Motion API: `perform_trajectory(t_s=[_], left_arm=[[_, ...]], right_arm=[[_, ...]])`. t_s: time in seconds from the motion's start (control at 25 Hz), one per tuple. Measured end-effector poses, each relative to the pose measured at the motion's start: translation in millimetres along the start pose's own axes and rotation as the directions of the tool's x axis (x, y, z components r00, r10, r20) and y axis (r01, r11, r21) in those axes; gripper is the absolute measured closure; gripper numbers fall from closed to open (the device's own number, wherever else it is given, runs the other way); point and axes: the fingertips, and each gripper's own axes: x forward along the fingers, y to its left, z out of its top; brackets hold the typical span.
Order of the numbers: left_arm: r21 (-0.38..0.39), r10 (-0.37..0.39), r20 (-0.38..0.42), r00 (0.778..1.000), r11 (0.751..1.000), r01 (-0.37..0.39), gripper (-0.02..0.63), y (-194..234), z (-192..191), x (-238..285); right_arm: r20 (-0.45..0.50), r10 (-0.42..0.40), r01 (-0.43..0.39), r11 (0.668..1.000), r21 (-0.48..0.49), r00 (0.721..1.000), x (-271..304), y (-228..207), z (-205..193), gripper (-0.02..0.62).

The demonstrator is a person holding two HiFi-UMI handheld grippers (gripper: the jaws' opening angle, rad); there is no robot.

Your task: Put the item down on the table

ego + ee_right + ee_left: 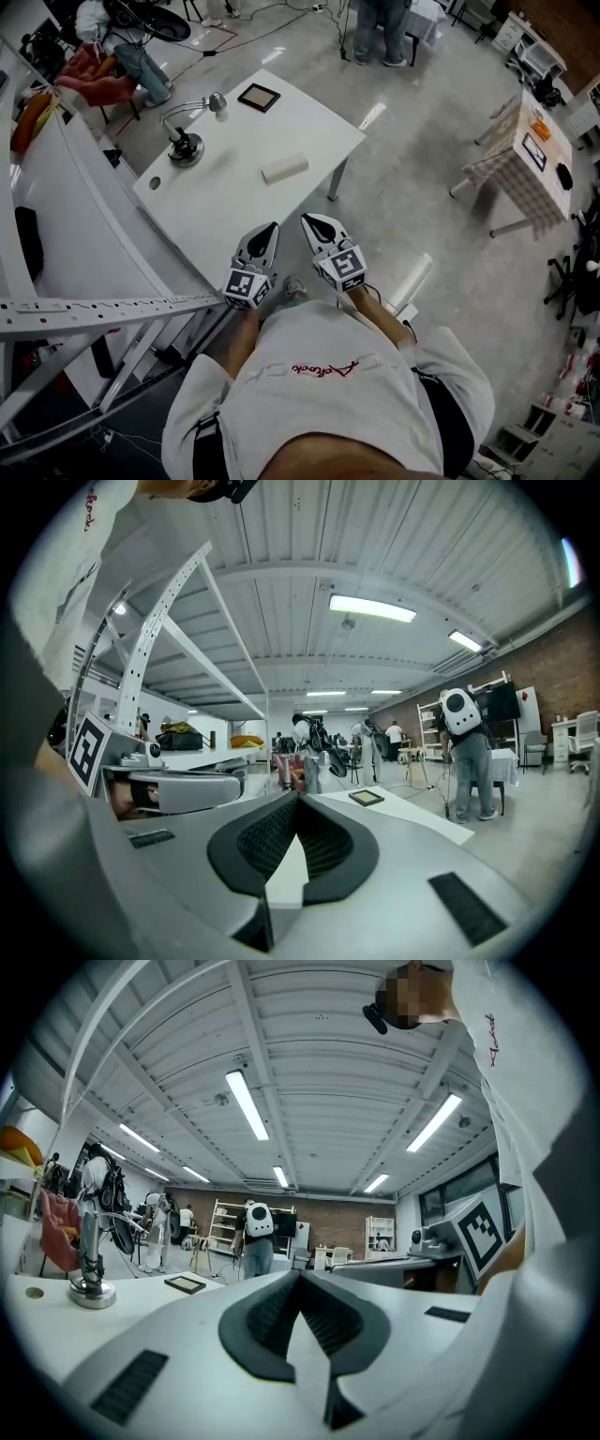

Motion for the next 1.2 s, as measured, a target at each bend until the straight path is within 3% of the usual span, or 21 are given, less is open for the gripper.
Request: perform_trajectory(t_s=[0.44,1.2], left_arm=[[0.022,0.011,-0.016,1.000,1.000,-0.010,0.601,-70.8,-6.7,-32.5],[0.069,0.035,0.004,0.999,0.997,-0.035,0.601,-136.2,-16.0,-101.3]], right_arm=[[0.013,-0.001,0.001,0.999,0.044,1.000,-76.7,16.8,-4.6,0.591],[0.004,-0.043,0.043,0.997,0.060,0.999,-165.6,62.8,-26.9,0.591]])
